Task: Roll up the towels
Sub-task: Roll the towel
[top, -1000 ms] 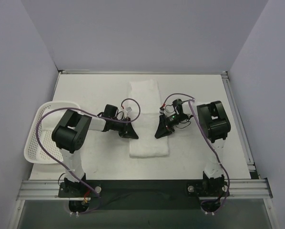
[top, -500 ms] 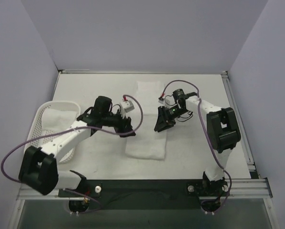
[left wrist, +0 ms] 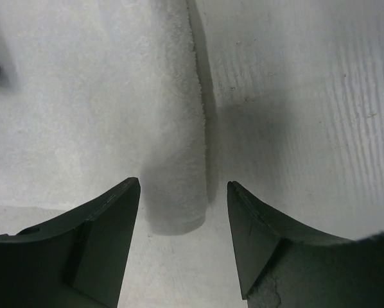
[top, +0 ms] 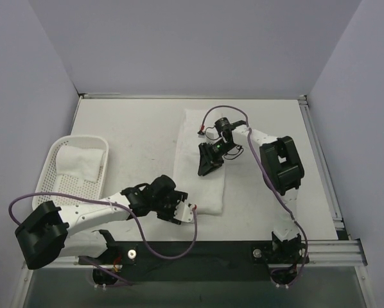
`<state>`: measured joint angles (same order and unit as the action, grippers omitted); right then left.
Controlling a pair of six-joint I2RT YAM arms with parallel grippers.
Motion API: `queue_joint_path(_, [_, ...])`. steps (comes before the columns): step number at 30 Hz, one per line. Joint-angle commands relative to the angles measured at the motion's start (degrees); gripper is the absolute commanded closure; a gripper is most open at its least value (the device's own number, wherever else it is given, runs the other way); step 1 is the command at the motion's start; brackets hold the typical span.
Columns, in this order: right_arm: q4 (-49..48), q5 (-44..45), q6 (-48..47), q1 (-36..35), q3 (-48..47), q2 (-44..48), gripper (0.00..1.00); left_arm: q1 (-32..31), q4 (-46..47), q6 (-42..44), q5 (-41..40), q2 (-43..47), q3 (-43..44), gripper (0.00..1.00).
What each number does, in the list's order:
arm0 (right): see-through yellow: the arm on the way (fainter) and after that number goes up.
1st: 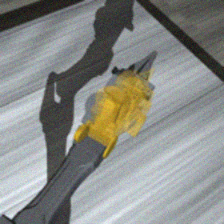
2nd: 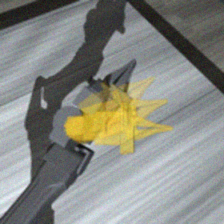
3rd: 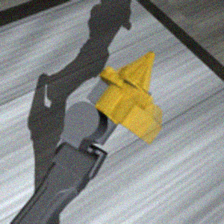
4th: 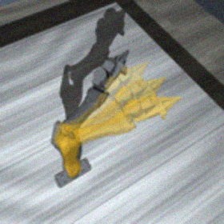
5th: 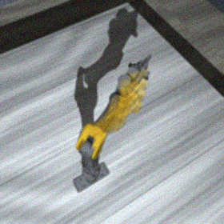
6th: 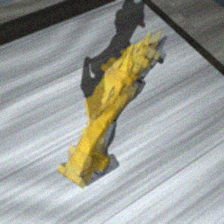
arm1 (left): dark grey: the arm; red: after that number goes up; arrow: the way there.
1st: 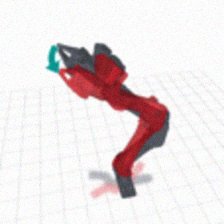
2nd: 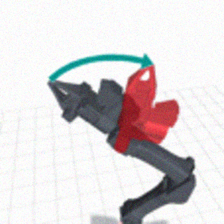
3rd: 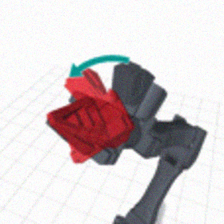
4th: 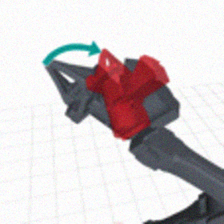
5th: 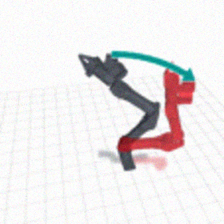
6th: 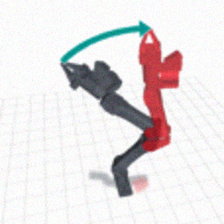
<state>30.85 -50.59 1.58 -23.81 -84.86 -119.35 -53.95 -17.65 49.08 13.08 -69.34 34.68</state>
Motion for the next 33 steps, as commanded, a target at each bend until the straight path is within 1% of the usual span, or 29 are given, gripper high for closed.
queue_joint_path(1, [1.67,1.37,-1.15,-1.06,-0.57,-1.76,0.71,-3.42,10.16,8.84,-5.78,-1.67,-1.71,0.33])
queue_joint_path(6, [0.44,2.25,-1.15,-1.76,1.36,-3.43,0.72,-4.49,15.36,8.58,-8.68,-7.73,-3.56,0.34])
queue_joint_path(9, [0.09,2.16,-1.15,-1.85,2.59,-3.87,0.73,-4.49,15.10,7.35,-8.17,-8.71,-3.39,0.49])
queue_joint_path(10, [0.00,2.07,-1.15,-2.11,3.73,-3.79,0.74,-4.49,13.36,6.82,-7.38,-8.10,-3.21,0.63])
queue_joint_path(12, [-0.53,1.20,-1.15,-2.46,5.40,-2.47,0.75,-4.49,9.85,4.63,-3.96,-5.20,-1.47,0.75])
queue_joint_path(13, [-0.79,0.85,-1.06,-2.99,6.71,-1.60,0.75,-4.49,4.35,3.14,-2.29,-3.36,-0.50,0.80])
queue_joint_path(14, [-1.92,-0.81,0.60,-3.17,9.51,0.85,0.75,-4.49,1.33,2.17,1.47,-2.56,0.64,0.87])
queue_joint_path(15, [-2.89,-1.87,1.74,-3.43,11.36,2.53,0.75,-4.49,-1.74,1.29,3.68,-1.94,2.14,0.91])
queue_joint_path(16, [-3.68,-3.10,2.89,-3.61,13.04,4.20,0.74,-4.41,-7.52,-0.02,5.97,-1.42,4.50,0.93])
queue_joint_path(17, [-3.95,-3.72,3.25,-3.78,14.62,7.52,0.74,-4.41,-10.18,-0.56,8.25,-0.80,5.83,0.96])
queue_joint_path(18, [-3.96,-3.55,3.16,-3.61,14.81,9.12,0.73,-4.49,-13.78,-1.70,11.93,-0.53,6.62,0.97])
queue_joint_path(21, [-3.17,-1.28,2.37,-0.89,12.18,12.91,0.70,-4.49,-18.72,-6.00,17.58,-0.88,9.79,1.00])
queue_joint_path(23, [-2.12,0.31,1.67,1.91,8.85,12.22,0.69,-4.32,-20.49,-8.73,20.39,-2.55,12.34,1.00])
queue_joint_path(26, [-1.93,4.17,0.18,3.59,7.08,9.41,0.69,-3.27,-22.60,-12.16,24.52,-4.48,15.06,1.00])
queue_joint_path(28, [-3.42,7.85,0.17,3.51,8.04,8.44,0.69,-1.78,-23.30,-14.35,26.37,-5.80,16.38,1.00])
queue_joint_path(29, [-5.17,8.22,0.61,3.34,8.57,7.30,0.69,-1.07,-23.39,-15.23,28.03,-6.24,17.95,1.00])
queue_joint_path(31, [-5.36,7.96,0.79,1.76,8.75,5.89,0.71,0.86,-23.92,-16.64,29.63,-8.17,19.89,1.00])
queue_joint_path(33, [-5.36,7.79,0.35,-0.60,9.36,4.66,0.72,4.28,-24.97,-17.00,31.74,-9.84,23.41,1.00])
